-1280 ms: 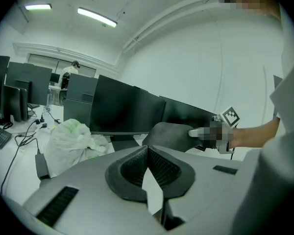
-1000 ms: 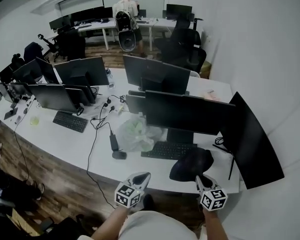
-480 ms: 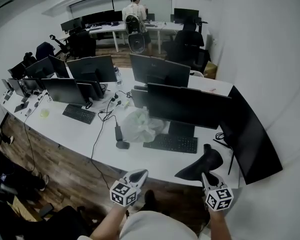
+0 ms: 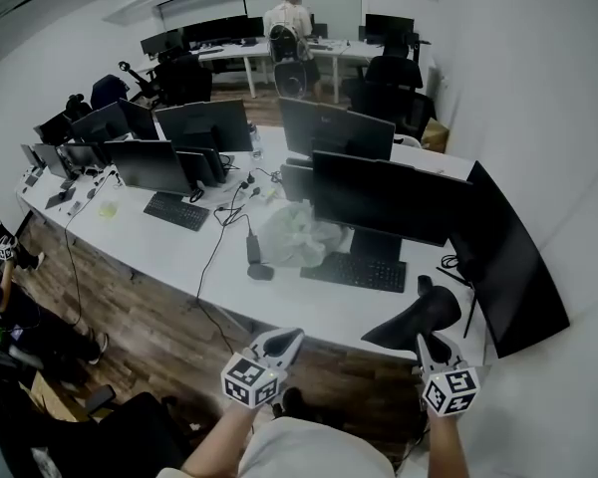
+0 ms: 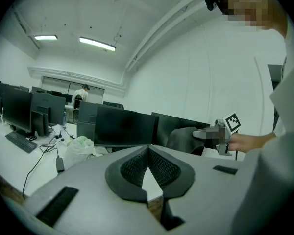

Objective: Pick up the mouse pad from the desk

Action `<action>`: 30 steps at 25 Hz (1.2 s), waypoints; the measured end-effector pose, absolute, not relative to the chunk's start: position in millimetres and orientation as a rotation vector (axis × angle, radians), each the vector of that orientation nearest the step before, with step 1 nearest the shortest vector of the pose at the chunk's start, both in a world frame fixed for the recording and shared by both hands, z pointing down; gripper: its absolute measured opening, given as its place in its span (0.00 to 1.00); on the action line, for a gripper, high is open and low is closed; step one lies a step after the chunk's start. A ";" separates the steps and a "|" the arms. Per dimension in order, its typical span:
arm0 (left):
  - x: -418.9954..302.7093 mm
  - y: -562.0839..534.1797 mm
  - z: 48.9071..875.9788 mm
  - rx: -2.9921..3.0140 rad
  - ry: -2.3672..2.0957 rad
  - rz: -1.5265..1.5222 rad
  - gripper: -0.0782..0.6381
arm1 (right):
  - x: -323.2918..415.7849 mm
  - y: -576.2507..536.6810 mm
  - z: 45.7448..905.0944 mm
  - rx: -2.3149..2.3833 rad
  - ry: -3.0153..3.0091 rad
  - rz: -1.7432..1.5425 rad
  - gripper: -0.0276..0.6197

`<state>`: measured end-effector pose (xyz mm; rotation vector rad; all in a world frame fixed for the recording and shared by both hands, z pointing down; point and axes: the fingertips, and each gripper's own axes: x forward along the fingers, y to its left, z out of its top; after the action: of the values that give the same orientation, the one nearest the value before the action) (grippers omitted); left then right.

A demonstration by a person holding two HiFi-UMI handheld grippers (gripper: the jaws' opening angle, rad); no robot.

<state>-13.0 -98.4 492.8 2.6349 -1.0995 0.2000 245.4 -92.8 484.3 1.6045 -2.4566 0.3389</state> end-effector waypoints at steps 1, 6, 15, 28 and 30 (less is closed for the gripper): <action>-15.7 -96.6 491.3 2.639 -1.098 0.200 0.13 | 242.3 -91.5 483.8 1.604 -2.458 0.336 0.11; -34.4 -95.0 480.6 2.666 -1.089 0.182 0.13 | 221.0 -85.2 473.7 1.602 -2.463 0.299 0.11; -68.3 -91.0 469.7 2.705 -1.036 0.150 0.13 | 181.8 -64.0 450.8 1.632 -2.461 0.248 0.11; -78.7 -94.1 452.4 2.739 -0.998 0.094 0.13 | 166.7 -52.6 432.3 1.648 -2.452 0.170 0.11; -78.8 -94.6 451.3 2.740 -0.996 0.091 0.13 | 166.2 -52.2 430.8 1.647 -2.456 0.165 0.11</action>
<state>-78.8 -94.6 451.3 2.7402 -0.9962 0.0911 166.2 -52.2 430.8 1.6475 -2.4564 0.1653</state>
